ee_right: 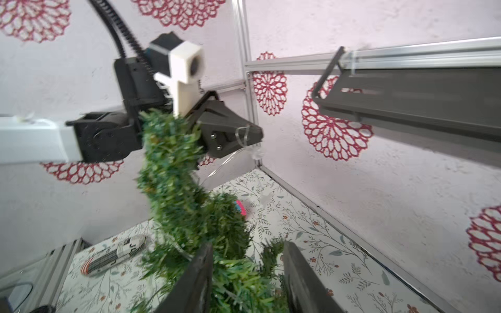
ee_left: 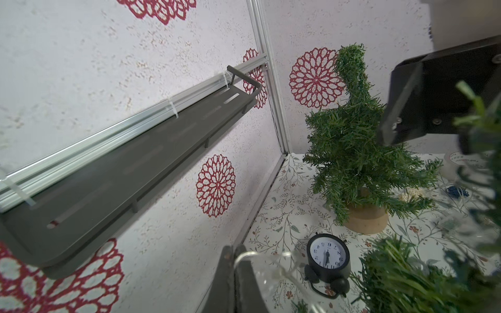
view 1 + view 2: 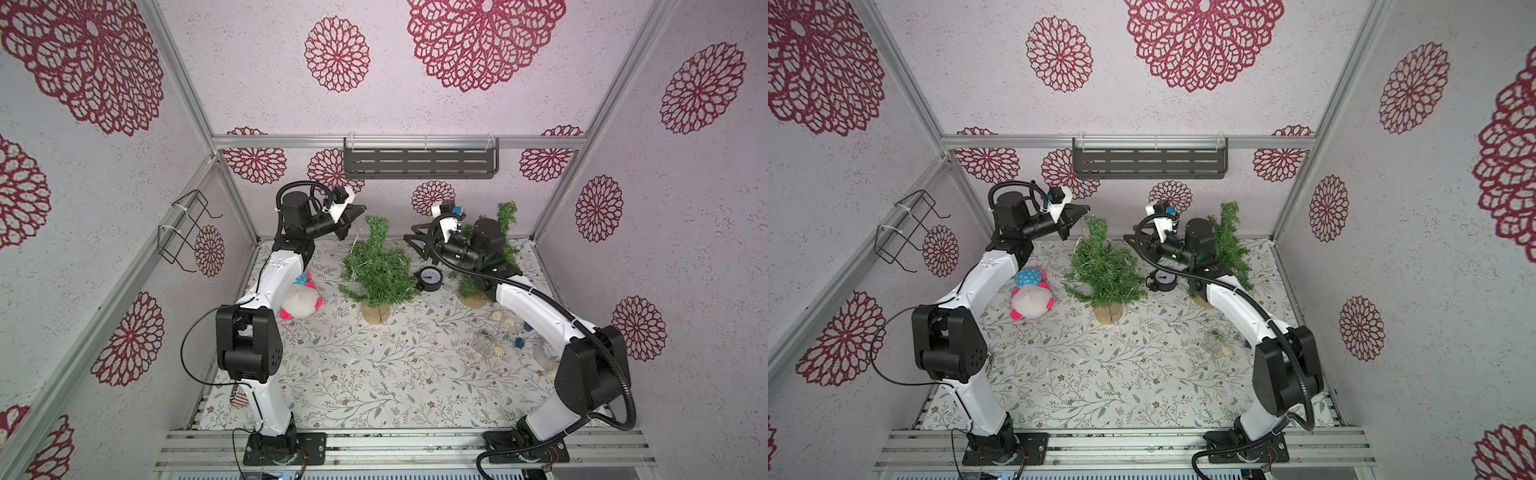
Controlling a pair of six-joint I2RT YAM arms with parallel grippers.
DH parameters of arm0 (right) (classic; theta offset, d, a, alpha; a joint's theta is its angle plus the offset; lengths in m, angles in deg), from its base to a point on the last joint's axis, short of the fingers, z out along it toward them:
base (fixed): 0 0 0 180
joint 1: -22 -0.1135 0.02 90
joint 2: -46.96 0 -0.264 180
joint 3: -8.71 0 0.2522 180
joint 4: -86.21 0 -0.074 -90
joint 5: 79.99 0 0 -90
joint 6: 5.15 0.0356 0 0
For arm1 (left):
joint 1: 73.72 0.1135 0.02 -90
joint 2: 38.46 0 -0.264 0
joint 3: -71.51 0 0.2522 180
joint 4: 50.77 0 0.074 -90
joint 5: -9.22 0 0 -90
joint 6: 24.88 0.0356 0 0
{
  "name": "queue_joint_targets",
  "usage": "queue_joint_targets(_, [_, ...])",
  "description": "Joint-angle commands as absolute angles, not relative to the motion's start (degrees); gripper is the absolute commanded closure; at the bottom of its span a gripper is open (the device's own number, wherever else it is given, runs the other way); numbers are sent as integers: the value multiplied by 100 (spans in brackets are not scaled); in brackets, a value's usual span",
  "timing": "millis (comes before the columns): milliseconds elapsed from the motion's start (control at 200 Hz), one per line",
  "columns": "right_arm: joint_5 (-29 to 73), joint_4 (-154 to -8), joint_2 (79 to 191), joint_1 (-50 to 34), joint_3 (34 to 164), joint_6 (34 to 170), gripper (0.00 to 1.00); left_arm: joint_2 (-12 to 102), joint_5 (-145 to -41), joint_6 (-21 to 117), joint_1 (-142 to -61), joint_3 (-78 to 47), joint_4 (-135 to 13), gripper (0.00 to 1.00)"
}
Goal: Wrap string light around the christmas tree
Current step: Wrap the light string around the Christmas tree.
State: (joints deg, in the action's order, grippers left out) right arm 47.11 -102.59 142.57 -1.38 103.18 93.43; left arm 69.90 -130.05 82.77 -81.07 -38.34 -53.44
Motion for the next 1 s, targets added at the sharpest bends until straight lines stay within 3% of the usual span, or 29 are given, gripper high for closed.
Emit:
queue_joint_targets(0, [4451,-10192,14631,-155,10793,9237,60,7186,-13122,8237,-8175,-4085,-5372,100])
queue_joint_targets(200, [4255,-10393,15400,-164,11338,9186,43,7348,-13188,8232,-8333,-4244,-5423,100])
queue_joint_targets(635, [4975,-10744,16632,-359,12548,9583,23,7973,-13425,7883,-8553,-4978,-5297,100])
queue_joint_targets(996, [4606,-11145,17580,-593,13608,10062,30,8045,-13618,7755,-8657,-5105,-5330,100])
